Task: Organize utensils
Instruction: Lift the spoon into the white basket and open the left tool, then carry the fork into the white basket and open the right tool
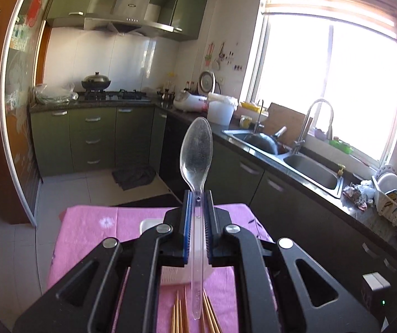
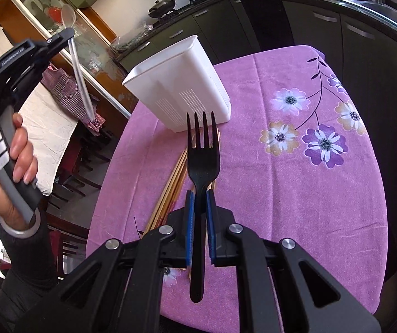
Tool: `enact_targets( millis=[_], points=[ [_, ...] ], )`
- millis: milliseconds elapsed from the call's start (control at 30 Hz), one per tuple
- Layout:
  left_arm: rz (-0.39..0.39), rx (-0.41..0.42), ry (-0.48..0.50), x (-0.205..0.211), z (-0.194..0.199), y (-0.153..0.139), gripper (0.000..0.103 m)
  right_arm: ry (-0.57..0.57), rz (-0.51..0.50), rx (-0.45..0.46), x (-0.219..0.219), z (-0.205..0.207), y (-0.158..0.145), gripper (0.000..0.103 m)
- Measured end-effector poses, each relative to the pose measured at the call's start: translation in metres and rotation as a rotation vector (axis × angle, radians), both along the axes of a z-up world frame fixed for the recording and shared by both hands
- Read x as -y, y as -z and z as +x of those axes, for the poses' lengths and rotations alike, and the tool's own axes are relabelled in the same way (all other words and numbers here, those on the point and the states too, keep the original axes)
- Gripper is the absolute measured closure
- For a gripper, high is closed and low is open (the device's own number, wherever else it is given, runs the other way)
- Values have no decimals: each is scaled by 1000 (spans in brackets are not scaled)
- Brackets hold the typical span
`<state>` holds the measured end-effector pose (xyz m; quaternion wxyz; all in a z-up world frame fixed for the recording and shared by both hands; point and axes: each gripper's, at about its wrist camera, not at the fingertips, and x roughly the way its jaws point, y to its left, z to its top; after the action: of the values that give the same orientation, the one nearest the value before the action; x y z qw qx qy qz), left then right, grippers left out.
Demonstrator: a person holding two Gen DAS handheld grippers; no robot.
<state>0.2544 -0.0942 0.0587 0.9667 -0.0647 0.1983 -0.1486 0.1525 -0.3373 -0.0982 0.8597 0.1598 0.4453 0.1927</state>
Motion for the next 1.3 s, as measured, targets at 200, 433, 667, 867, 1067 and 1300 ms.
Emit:
enact_targets(
  millis=[200,433,667,867,1067,1300],
  points=[
    [51,127,-66,18,55,-8,95,22,33,10,15,-7,1,94],
    [115,140,-100,20,86,28,95,28,28,27,17,4,-1,94],
    [145,30,-79,10,77,75,94,23,-7,171,2,20,-41,94],
    [158,-18,-56,1,70,91,88,48,-62,360,-21,50,-90,94],
    [148,-35,-47,-12,51,92,83,110,-69,543,-45,103,-129,94],
    [115,-53,-55,-31,37,86,83,131,-148,655,-83,162,-135,94]
  ],
)
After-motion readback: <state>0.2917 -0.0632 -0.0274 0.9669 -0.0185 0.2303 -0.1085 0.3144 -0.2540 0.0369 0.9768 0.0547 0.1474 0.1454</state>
